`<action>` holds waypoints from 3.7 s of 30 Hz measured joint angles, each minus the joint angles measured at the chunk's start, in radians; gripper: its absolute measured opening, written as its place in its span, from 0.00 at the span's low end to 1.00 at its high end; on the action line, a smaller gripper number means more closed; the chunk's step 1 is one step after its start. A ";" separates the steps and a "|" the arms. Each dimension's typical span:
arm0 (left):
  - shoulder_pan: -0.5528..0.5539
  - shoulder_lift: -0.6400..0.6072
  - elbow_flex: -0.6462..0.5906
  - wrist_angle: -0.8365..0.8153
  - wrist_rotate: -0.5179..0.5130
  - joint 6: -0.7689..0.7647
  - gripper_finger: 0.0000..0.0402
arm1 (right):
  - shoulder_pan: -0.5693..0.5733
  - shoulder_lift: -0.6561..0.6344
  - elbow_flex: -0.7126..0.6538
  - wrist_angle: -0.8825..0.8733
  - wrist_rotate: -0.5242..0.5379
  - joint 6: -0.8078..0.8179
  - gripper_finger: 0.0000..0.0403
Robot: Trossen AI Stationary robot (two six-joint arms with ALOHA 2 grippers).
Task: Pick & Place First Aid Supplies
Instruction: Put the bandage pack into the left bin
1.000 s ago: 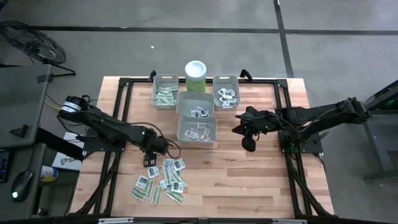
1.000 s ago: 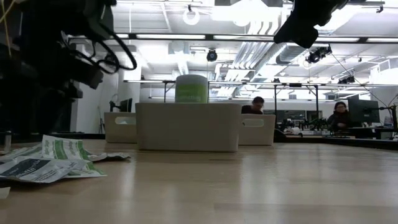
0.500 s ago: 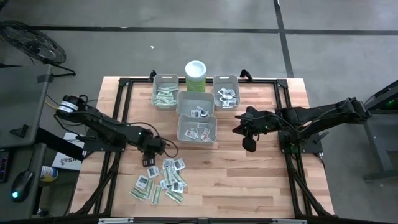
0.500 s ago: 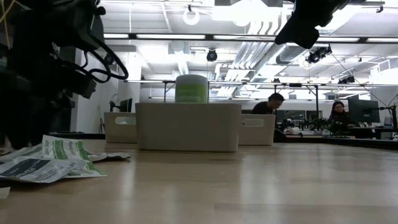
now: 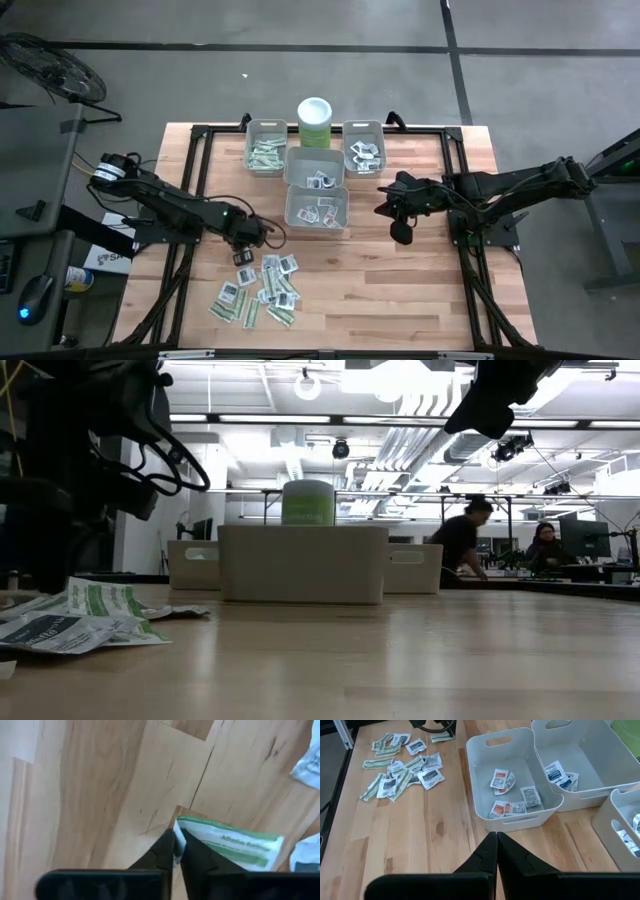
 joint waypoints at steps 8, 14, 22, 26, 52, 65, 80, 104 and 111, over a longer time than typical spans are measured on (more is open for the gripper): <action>-0.001 0.013 0.097 -0.045 0.007 -0.061 0.00 | 0.000 0.000 0.000 0.000 -0.001 -0.004 0.00; 0.054 0.010 0.213 -0.077 0.002 -0.115 0.00 | 0.000 0.000 0.000 -0.001 -0.001 -0.011 0.00; 0.177 0.008 0.378 -0.254 -0.024 -0.158 0.00 | 0.000 0.000 0.000 -0.002 -0.001 -0.012 0.00; 0.254 0.007 0.481 -0.414 -0.079 -0.110 0.00 | 0.000 0.000 0.000 -0.004 -0.001 -0.012 0.00; 0.810 -0.043 0.540 -0.189 -0.256 -0.095 0.00 | -0.020 0.000 0.000 -0.022 0.013 -0.056 0.00; 0.873 0.092 0.540 -0.171 -0.328 -0.224 0.00 | -0.025 0.000 0.000 -0.023 0.007 -0.056 0.00; 0.872 0.097 0.540 -0.204 -0.365 -0.243 0.13 | -0.025 0.000 0.000 -0.026 0.002 -0.063 0.00; 0.664 -0.068 0.540 -0.407 -0.177 0.112 0.29 | -0.025 0.000 0.000 -0.028 0.002 -0.029 0.00; 0.434 -0.105 0.485 -0.372 -0.127 0.006 0.29 | -0.025 0.000 0.000 -0.028 0.003 -0.026 0.00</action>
